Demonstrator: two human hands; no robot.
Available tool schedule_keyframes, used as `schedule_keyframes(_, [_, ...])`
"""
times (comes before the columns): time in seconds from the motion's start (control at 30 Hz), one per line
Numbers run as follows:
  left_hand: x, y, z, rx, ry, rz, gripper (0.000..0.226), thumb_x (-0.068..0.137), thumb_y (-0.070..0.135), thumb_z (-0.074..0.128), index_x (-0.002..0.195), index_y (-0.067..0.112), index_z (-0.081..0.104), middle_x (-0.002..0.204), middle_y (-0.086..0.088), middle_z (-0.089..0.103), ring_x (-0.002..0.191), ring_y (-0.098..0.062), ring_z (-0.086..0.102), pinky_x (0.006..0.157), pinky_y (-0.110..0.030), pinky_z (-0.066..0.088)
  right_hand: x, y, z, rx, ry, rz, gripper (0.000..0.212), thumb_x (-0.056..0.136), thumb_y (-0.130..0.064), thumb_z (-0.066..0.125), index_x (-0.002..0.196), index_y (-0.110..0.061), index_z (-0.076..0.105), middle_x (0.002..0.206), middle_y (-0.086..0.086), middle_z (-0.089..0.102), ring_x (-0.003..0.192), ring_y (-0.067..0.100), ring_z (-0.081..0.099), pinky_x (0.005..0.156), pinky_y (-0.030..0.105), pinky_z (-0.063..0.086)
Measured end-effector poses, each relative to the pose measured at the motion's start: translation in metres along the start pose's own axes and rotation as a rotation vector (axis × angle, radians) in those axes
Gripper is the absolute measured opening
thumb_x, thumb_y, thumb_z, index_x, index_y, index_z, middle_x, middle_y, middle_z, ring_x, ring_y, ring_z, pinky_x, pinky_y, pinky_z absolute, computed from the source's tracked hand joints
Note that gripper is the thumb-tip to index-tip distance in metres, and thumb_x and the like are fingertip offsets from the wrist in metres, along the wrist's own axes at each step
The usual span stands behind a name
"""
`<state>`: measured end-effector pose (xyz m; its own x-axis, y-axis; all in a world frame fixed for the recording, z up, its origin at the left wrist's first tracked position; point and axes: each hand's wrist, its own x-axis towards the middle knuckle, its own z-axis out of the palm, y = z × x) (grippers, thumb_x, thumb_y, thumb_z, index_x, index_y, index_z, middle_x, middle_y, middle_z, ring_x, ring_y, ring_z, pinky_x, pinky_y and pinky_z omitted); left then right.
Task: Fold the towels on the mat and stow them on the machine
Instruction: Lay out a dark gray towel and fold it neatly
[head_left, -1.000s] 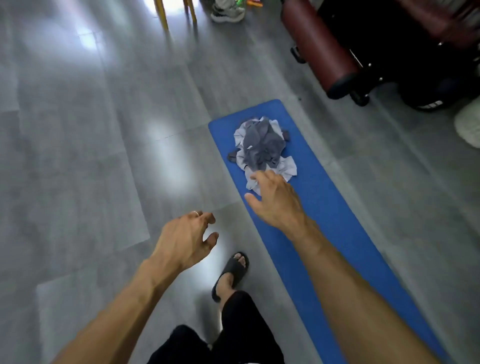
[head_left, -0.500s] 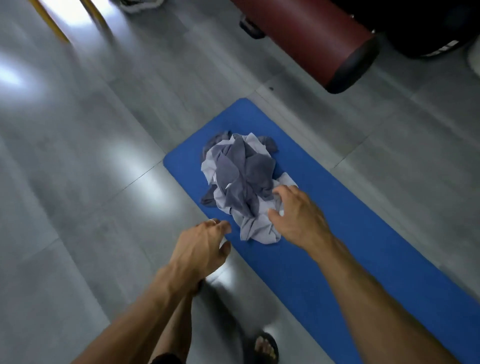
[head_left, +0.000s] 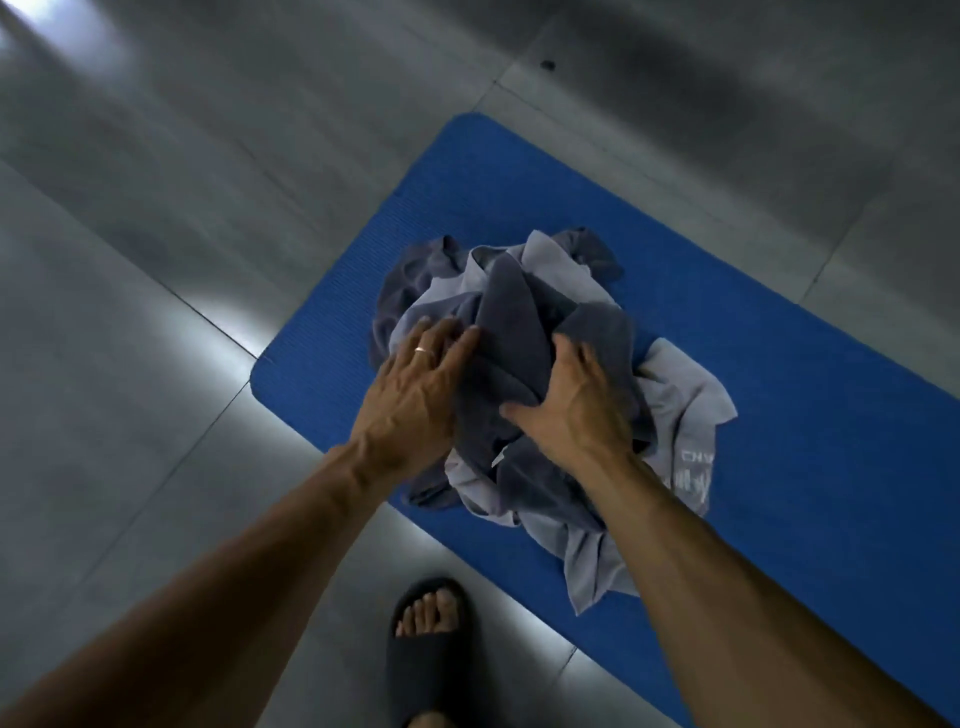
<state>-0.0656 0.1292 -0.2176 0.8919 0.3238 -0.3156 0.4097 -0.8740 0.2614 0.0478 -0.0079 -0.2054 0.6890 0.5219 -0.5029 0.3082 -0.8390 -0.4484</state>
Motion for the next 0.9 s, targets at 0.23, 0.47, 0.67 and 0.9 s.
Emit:
schedule_keyframes(0.23, [0.01,-0.005,-0.018,-0.029,0.048,0.139,0.044,0.074,0.022,0.075,0.113,0.012,0.059,0.14,-0.009,0.048,0.143,-0.033,0.026,0.114,-0.053,0.028,-0.018,0.013,-0.008,0.251,-0.031,-0.067,0.011,0.092,-0.017,0.06,0.094,-0.013,0.05,0.091,0.0,0.05,0.087,0.017,0.051,0.074,0.03,0.041])
schedule_keyframes(0.47, [-0.012,0.084,-0.069,-0.148,-0.034,0.214,0.019,0.08,0.027,0.068,0.089,0.026,0.051,0.091,0.006,0.062,0.09,-0.017,0.059,0.071,-0.021,0.033,-0.08,0.053,-0.113,0.401,0.08,-0.036,0.005,0.097,-0.019,0.054,0.1,-0.023,0.053,0.086,-0.014,0.058,0.078,-0.001,0.056,0.07,0.016,0.041])
schedule_keyframes(0.67, [-0.035,0.225,-0.076,-0.186,-0.035,0.307,0.023,0.086,0.045,0.064,0.08,0.03,0.047,0.079,0.016,0.04,0.076,-0.009,0.047,0.064,-0.023,0.028,-0.155,0.169,-0.214,0.254,0.162,0.071,0.018,0.095,-0.029,0.055,0.112,-0.026,0.059,0.101,-0.009,0.062,0.095,0.018,0.058,0.081,0.037,0.051])
schedule_keyframes(0.9, [-0.073,0.448,-0.002,-0.125,-0.069,0.355,0.05,0.082,0.063,0.047,0.107,0.02,0.056,0.104,-0.001,0.067,0.096,-0.026,0.062,0.072,-0.031,0.04,-0.273,0.379,-0.281,0.158,0.327,0.165,0.023,0.096,-0.031,0.056,0.116,-0.02,0.058,0.101,-0.001,0.063,0.103,0.022,0.056,0.074,0.029,0.038])
